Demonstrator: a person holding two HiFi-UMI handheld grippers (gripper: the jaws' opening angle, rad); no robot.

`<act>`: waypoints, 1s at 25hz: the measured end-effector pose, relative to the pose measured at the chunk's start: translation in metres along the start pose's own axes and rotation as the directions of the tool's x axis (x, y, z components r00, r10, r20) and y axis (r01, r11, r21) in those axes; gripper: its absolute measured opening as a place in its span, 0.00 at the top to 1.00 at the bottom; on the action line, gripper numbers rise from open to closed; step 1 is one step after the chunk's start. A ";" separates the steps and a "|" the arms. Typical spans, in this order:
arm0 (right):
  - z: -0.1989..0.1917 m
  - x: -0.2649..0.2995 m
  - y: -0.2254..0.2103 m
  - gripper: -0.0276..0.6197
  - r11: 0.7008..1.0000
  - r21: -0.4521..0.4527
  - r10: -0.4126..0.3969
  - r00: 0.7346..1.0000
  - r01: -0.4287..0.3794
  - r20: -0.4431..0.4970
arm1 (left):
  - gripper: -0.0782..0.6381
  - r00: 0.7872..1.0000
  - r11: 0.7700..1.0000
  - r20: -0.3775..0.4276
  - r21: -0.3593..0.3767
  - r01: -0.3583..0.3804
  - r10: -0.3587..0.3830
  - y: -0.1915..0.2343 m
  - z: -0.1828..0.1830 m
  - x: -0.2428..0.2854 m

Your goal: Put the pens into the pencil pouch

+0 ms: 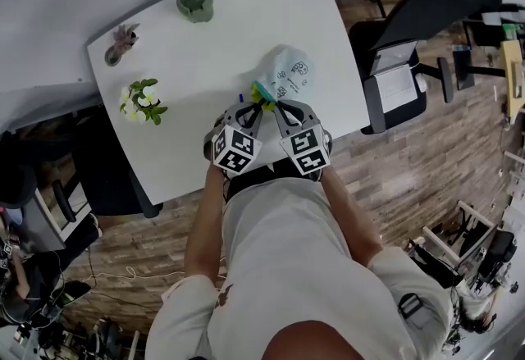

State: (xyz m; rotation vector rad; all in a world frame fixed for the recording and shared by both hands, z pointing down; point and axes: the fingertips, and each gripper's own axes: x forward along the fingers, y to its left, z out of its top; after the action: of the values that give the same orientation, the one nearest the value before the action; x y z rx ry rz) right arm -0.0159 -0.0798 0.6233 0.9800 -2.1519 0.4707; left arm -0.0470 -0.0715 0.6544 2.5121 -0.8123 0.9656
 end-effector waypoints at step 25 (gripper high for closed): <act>-0.004 0.004 0.001 0.94 0.999 0.009 0.035 0.999 -0.036 0.003 | 0.64 0.992 0.982 0.045 -0.149 -0.112 0.120 0.011 -0.002 0.002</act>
State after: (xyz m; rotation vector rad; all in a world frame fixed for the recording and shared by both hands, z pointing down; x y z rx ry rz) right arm -0.0166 -0.0794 0.6289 0.9489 -2.1743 0.4965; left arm -0.0531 -0.0798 0.6577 2.3963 -1.0173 0.8444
